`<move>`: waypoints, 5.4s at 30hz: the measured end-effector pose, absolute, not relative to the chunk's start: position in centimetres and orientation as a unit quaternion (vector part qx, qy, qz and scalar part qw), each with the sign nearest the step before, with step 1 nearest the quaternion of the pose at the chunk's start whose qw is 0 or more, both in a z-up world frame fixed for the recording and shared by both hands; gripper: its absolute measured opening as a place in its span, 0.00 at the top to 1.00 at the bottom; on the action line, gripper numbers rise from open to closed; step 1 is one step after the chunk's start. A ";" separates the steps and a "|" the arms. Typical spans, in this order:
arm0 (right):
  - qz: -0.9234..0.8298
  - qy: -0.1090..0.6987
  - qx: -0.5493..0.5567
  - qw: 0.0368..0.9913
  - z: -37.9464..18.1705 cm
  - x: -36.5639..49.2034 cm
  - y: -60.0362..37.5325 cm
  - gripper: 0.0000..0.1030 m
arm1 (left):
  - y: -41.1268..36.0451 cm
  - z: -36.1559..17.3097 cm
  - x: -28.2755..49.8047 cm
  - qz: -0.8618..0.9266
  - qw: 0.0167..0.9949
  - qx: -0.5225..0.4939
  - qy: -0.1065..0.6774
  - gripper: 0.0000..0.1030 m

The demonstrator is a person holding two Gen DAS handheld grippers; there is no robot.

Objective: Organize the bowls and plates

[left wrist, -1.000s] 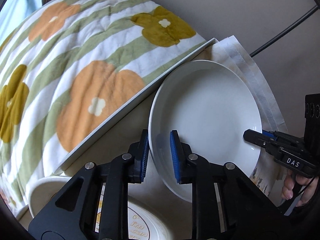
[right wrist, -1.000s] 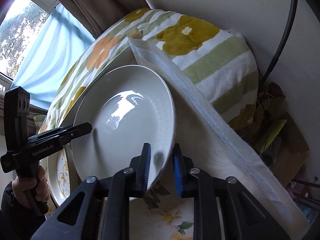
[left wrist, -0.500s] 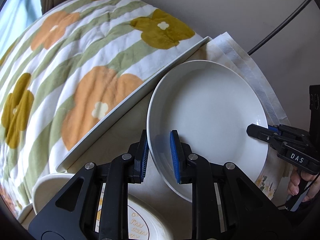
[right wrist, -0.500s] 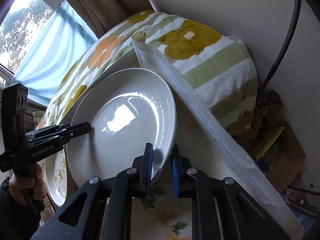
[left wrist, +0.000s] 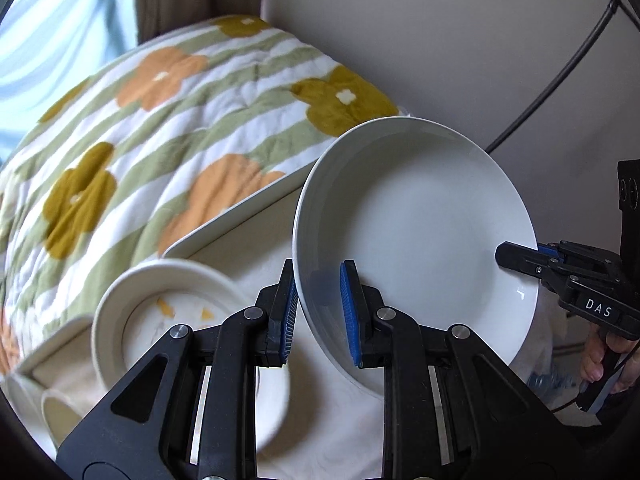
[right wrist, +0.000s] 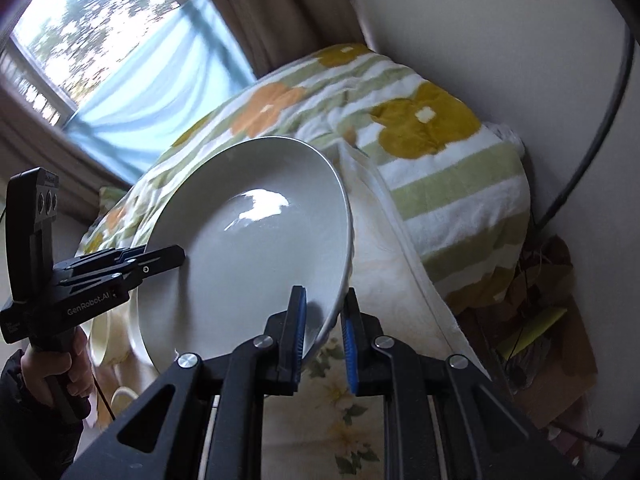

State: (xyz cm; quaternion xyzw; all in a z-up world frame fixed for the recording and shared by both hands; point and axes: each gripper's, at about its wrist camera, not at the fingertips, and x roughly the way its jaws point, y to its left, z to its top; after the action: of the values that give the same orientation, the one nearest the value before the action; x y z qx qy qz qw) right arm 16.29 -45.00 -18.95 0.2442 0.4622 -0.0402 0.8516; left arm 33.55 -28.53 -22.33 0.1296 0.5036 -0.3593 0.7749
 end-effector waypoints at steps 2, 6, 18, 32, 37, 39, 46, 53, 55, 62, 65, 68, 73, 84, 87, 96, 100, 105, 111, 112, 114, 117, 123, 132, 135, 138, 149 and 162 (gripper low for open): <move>-0.014 0.460 0.224 0.859 -17.5 15.8 -44.2 0.85 | -26.8 -20.6 31.8 -0.336 0.791 0.111 0.499 0.82; 0.047 0.453 0.196 0.868 -15.1 14.8 -42.1 0.85 | -22.8 -18.1 28.1 -0.284 0.819 0.076 0.492 0.82; 0.222 0.481 0.121 0.839 -15.8 12.1 -31.7 0.85 | -8.8 -17.8 15.4 -0.113 0.857 -0.013 0.503 0.82; 0.255 0.538 0.075 0.800 -21.4 10.9 -22.6 0.85 | 0.1 -24.7 10.5 -0.065 0.833 -0.064 0.546 0.82; 0.229 0.553 0.067 0.799 -22.8 11.4 -21.5 0.85 | 0.9 -27.2 11.6 -0.080 0.822 -0.067 0.560 0.82; 0.221 0.556 0.062 0.799 -22.9 11.5 -21.2 0.85 | 1.1 -27.9 12.0 -0.084 0.819 -0.069 0.564 0.82; 0.195 0.556 0.043 0.807 -23.2 11.7 -20.0 0.85 | 0.8 -29.5 13.3 -0.100 0.811 -0.053 0.574 0.82; 0.183 0.555 0.044 0.810 -23.4 11.6 -19.6 0.85 | 0.7 -30.4 14.0 -0.101 0.807 -0.028 0.582 0.82; 0.180 0.554 0.045 0.812 -23.5 11.7 -19.6 0.85 | 0.6 -30.5 13.9 -0.101 0.808 -0.020 0.580 0.82; 0.174 0.556 0.049 0.811 -23.8 11.8 -19.5 0.85 | 0.0 -30.1 13.6 -0.095 0.815 0.033 0.570 0.82; 0.174 0.555 0.029 0.813 -23.8 11.7 -18.9 0.85 | -0.4 -30.0 13.5 -0.084 0.819 0.061 0.564 0.82; 0.171 0.550 -0.010 0.818 -23.8 11.6 -17.8 0.85 | -0.8 -29.7 13.3 -0.069 0.823 0.099 0.554 0.82; 0.159 0.539 -0.049 0.825 -23.8 11.3 -16.8 0.85 | -1.0 -29.5 12.9 -0.055 0.826 0.143 0.543 0.82; 0.149 0.539 -0.054 0.827 -23.9 11.4 -16.5 0.85 | -1.5 -29.3 12.1 -0.039 0.830 0.167 0.530 0.82; 0.147 0.540 -0.054 0.827 -23.9 11.4 -16.5 0.85 | -1.6 -29.3 12.0 -0.035 0.831 0.172 0.528 0.82; 0.149 0.542 -0.054 0.825 -23.9 11.3 -16.5 0.85 | -1.5 -29.0 11.9 -0.028 0.833 0.170 0.525 0.82; 0.151 0.543 -0.052 0.825 -24.1 11.3 -16.5 0.85 | -1.4 -29.0 12.0 -0.025 0.833 0.169 0.527 0.82; 0.157 0.544 -0.038 0.824 -23.8 11.5 -17.0 0.85 | -1.2 -28.1 12.3 -0.024 0.836 0.159 0.525 0.82; 0.171 0.512 0.001 0.842 -20.5 11.3 -19.6 0.85 | -1.8 -23.8 13.1 -0.015 0.863 0.136 0.486 0.82; 0.173 0.506 0.009 0.845 -19.8 11.3 -20.4 0.85 | -1.9 -22.9 13.5 -0.008 0.868 0.127 0.479 0.81; 0.172 0.489 0.027 0.855 -18.3 11.1 -22.2 0.84 | -2.1 -21.4 14.3 0.001 0.876 0.109 0.469 0.81; 0.164 0.463 0.043 0.870 -16.3 10.8 -25.1 0.34 | -2.9 -19.1 15.0 -0.005 0.889 0.082 0.450 0.70; 0.168 0.431 0.070 0.884 -14.3 10.7 -30.4 0.15 | -6.0 -17.1 16.0 -0.038 0.898 0.009 0.438 0.00; 0.209 0.468 0.041 0.858 -13.5 17.0 -34.1 0.02 | -8.7 -19.0 19.6 -0.064 0.873 -0.124 0.467 0.00; 0.213 0.462 0.057 0.859 -13.4 20.0 -34.6 0.02 | -8.7 -20.3 22.0 -0.063 0.862 -0.161 0.476 0.00; 0.216 0.483 0.045 0.848 -14.6 23.6 -34.0 0.02 | -8.5 -22.3 24.9 -0.061 0.846 -0.193 0.493 0.01; 0.251 0.583 0.031 0.772 -23.9 33.1 -31.4 0.45 | -9.8 -30.4 31.0 -0.050 0.791 -0.213 0.571 0.34; 0.288 0.596 0.025 0.749 -27.0 35.8 -29.9 0.77 | -9.4 -32.4 33.1 -0.026 0.786 -0.174 0.593 0.84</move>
State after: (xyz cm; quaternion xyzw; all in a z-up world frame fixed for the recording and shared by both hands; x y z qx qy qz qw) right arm 35.83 -29.93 -27.01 0.0246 0.5956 0.2882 0.7494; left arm 33.11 -9.41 -32.36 -0.1737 0.5929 -0.0255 0.7859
